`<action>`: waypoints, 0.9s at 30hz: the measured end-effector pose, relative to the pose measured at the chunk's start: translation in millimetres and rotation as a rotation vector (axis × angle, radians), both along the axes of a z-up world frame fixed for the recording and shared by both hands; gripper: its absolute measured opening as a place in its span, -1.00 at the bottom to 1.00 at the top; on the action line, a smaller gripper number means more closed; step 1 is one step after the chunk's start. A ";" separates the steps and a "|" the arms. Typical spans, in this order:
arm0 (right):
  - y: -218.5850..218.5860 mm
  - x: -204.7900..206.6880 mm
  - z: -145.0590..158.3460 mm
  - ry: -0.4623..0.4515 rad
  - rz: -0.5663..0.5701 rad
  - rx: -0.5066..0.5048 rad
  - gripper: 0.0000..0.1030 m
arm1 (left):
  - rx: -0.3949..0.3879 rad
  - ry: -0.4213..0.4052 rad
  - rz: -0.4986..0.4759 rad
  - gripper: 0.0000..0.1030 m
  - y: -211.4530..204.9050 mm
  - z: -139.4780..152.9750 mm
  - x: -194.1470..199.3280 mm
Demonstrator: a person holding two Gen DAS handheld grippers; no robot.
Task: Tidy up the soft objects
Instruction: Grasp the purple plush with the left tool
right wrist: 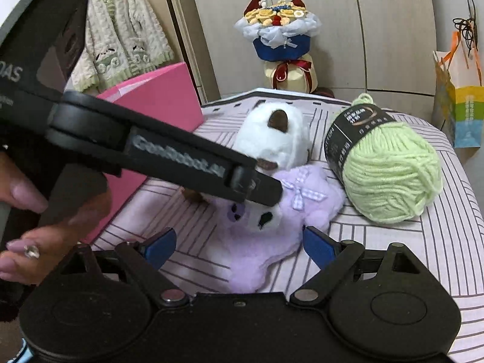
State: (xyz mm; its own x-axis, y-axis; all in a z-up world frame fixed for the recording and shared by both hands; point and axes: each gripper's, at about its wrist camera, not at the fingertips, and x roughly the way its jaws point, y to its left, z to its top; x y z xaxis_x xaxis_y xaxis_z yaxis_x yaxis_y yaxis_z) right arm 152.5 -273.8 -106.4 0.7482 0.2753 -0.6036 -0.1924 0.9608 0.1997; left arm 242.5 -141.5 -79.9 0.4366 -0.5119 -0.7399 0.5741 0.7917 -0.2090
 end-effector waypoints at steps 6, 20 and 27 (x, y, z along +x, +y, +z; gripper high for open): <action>7.1 -0.6 -3.2 -0.005 -0.020 -0.065 0.37 | -0.021 0.003 -0.014 -0.06 1.2 -0.4 -5.9; 11.1 -14.5 -3.1 -0.026 -0.073 -0.072 0.15 | -0.065 0.029 -0.022 -0.08 9.6 -4.3 -36.4; 17.3 -41.6 -0.6 -0.020 -0.040 -0.074 0.15 | -0.062 0.059 -0.037 -0.04 19.9 -4.4 -59.2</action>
State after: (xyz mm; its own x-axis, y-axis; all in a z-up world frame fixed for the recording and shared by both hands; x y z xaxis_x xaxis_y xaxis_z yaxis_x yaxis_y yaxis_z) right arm 110.9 -256.4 -107.1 0.7700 0.1996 -0.6060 -0.1565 0.9799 0.1239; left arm 183.3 -121.6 -84.3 0.3731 -0.5727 -0.7300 0.5877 0.7547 -0.2917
